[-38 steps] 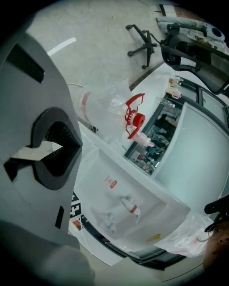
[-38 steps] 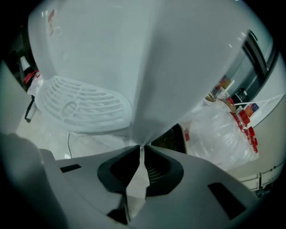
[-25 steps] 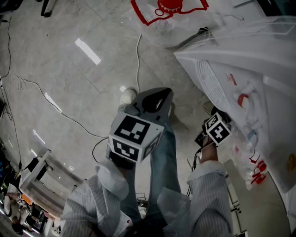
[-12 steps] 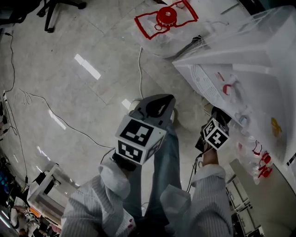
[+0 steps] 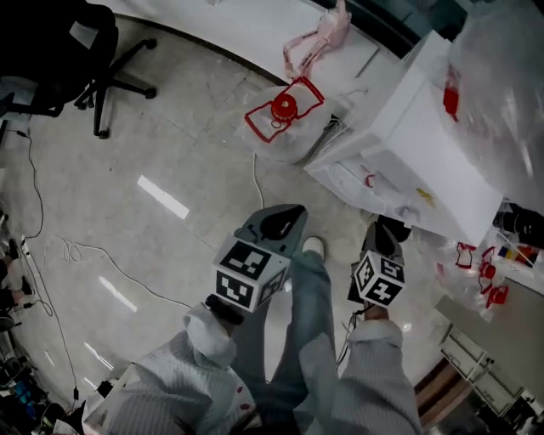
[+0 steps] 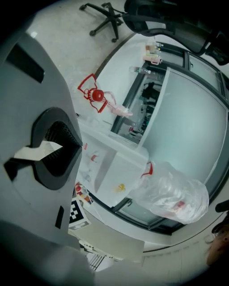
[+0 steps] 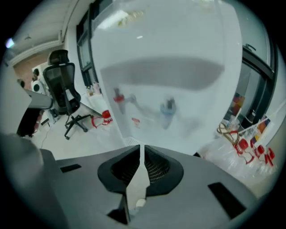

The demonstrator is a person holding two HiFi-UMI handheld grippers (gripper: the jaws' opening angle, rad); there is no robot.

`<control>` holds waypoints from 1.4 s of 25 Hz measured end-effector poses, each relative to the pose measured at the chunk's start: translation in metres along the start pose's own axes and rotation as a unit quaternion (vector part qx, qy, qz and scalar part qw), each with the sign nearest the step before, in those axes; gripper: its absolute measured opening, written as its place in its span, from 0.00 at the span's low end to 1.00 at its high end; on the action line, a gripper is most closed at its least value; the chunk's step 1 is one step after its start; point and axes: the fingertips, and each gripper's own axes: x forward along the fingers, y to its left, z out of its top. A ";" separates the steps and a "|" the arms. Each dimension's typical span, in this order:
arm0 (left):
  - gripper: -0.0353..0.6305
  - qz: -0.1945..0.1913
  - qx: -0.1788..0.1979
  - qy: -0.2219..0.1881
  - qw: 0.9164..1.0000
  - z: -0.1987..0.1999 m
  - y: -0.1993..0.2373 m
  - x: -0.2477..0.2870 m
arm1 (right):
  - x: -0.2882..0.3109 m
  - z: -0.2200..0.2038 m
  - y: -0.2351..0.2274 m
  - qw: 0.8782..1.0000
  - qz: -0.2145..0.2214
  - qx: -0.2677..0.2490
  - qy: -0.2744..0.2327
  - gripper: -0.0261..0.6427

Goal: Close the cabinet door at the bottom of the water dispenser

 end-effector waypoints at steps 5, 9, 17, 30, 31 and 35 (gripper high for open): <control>0.07 -0.027 0.025 -0.022 0.999 0.053 -0.039 -0.044 | -0.087 0.079 0.039 0.995 0.061 -0.011 -0.079 0.09; 0.07 -0.062 0.055 -0.051 0.995 0.097 -0.083 -0.075 | -0.165 0.142 0.055 0.984 0.103 -0.002 -0.148 0.09; 0.07 -0.124 0.113 -0.114 0.979 0.162 -0.166 -0.149 | -0.316 0.235 0.079 0.945 0.148 -0.022 -0.292 0.06; 0.07 -0.149 0.188 -0.160 0.958 0.174 -0.225 -0.211 | -0.404 0.238 0.116 0.919 0.167 -0.023 -0.356 0.06; 0.07 -0.149 0.188 -0.159 0.958 0.173 -0.225 -0.212 | -0.405 0.238 0.117 0.919 0.170 -0.020 -0.356 0.06; 0.07 -0.151 0.188 -0.162 0.957 0.173 -0.225 -0.217 | -0.403 0.239 0.122 0.920 0.172 -0.020 -0.352 0.06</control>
